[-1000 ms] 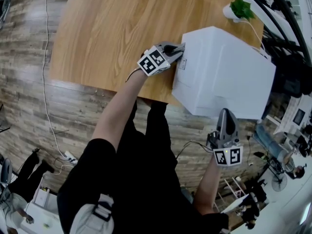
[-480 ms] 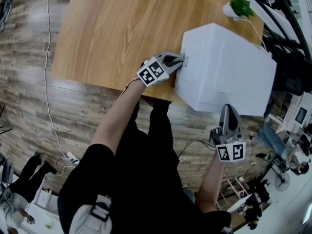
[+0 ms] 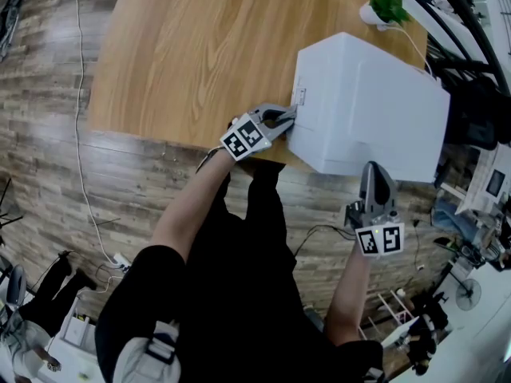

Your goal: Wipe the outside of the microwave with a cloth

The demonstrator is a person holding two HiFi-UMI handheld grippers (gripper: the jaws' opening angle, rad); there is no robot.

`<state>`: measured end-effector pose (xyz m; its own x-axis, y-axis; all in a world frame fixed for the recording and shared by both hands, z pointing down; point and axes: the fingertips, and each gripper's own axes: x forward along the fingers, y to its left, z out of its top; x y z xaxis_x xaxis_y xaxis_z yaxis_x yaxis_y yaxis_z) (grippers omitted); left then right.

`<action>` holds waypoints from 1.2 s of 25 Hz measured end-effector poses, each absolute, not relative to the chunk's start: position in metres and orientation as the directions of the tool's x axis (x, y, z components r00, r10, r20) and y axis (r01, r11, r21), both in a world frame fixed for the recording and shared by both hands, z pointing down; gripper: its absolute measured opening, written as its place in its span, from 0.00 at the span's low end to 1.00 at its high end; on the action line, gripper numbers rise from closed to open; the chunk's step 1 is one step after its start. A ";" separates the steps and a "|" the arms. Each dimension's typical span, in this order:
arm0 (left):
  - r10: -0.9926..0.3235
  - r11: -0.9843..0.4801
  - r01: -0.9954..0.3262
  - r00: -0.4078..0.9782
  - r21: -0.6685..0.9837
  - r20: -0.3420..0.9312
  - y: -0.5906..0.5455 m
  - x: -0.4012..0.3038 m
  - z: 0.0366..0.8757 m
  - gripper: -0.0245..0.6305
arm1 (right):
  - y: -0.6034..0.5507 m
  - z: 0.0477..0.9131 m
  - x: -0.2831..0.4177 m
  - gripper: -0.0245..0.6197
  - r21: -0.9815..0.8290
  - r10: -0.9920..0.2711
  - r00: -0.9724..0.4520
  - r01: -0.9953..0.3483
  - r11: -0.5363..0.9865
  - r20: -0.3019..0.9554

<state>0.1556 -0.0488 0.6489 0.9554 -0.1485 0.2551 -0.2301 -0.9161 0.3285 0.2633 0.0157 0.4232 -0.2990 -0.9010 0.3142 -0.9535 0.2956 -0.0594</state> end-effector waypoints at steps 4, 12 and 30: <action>-0.116 -0.921 -0.203 0.958 0.332 0.263 -0.027 0.155 0.652 0.10 | 0.016 0.423 0.262 0.04 -0.053 -0.903 -0.298 -0.954 0.297 0.308; -0.109 -0.921 -0.198 0.958 0.336 0.265 -0.011 0.154 0.650 0.10 | 0.016 0.424 0.263 0.04 -0.031 -0.902 -0.303 -0.951 0.309 0.309; -0.091 -0.917 -0.213 0.934 0.337 0.344 0.034 0.147 0.657 0.10 | 0.025 0.425 0.261 0.04 -0.036 -0.903 -0.352 -0.935 0.354 0.248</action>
